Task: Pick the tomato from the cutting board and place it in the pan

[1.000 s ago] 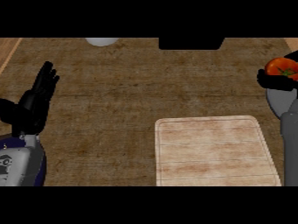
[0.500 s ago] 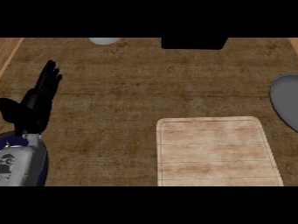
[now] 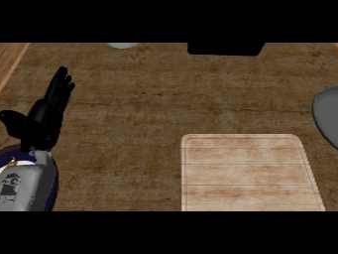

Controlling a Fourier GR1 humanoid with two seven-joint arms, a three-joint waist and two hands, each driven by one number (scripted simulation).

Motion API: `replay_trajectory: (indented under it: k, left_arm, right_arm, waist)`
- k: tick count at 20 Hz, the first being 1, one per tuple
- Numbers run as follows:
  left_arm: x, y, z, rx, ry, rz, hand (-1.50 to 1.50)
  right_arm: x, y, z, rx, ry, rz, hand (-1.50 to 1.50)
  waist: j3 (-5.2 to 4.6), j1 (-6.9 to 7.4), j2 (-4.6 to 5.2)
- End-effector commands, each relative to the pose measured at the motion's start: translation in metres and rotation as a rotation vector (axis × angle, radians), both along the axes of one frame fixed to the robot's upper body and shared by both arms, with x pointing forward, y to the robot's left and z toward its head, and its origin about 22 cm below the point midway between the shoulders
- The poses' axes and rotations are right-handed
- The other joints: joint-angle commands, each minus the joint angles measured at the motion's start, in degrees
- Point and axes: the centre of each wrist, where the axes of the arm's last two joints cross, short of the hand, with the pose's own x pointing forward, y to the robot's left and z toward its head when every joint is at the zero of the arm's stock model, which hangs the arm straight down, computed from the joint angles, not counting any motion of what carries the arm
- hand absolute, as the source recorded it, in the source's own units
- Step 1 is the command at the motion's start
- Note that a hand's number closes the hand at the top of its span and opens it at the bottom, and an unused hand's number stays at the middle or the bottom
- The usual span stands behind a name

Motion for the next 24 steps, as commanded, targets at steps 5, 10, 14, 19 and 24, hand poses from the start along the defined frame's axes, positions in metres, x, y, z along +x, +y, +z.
replay_trajectory:
  k: [5, 10, 14, 19, 24]
  left_arm:
    - [-0.003, 0.001, -0.01, -0.006, 0.013, 0.001, 0.0]
    - [0.005, 0.004, 0.0, -0.01, 0.002, -0.012, 0.0]
    - [0.005, 0.007, 0.006, 0.003, -0.005, -0.011, 0.0]
    - [-0.003, 0.014, -0.008, -0.001, 0.01, 0.036, 0.0]
    - [-0.013, 0.02, -0.008, -0.013, 0.018, 0.044, 0.0]
  right_arm:
    - [-0.003, 0.001, -0.024, 0.411, 0.044, 0.116, -1.5]
    - [-0.022, -0.015, -0.031, 0.425, 0.004, 0.168, -1.5]
    - [-0.026, -0.006, -0.046, 0.348, -0.172, 0.172, -1.5]
    - [-0.041, -0.012, -0.056, 0.386, -0.419, 0.174, -1.5]
    - [-0.071, -0.035, -0.057, 0.53, -0.506, 0.268, -1.5]
  waist:
    - [0.06, 0.29, 0.1]
    - [0.06, 0.12, 0.2]
    - [0.11, -0.08, 0.0]
    - [-0.08, -1.8, -0.62]
    - [-0.29, -2.34, -1.18]
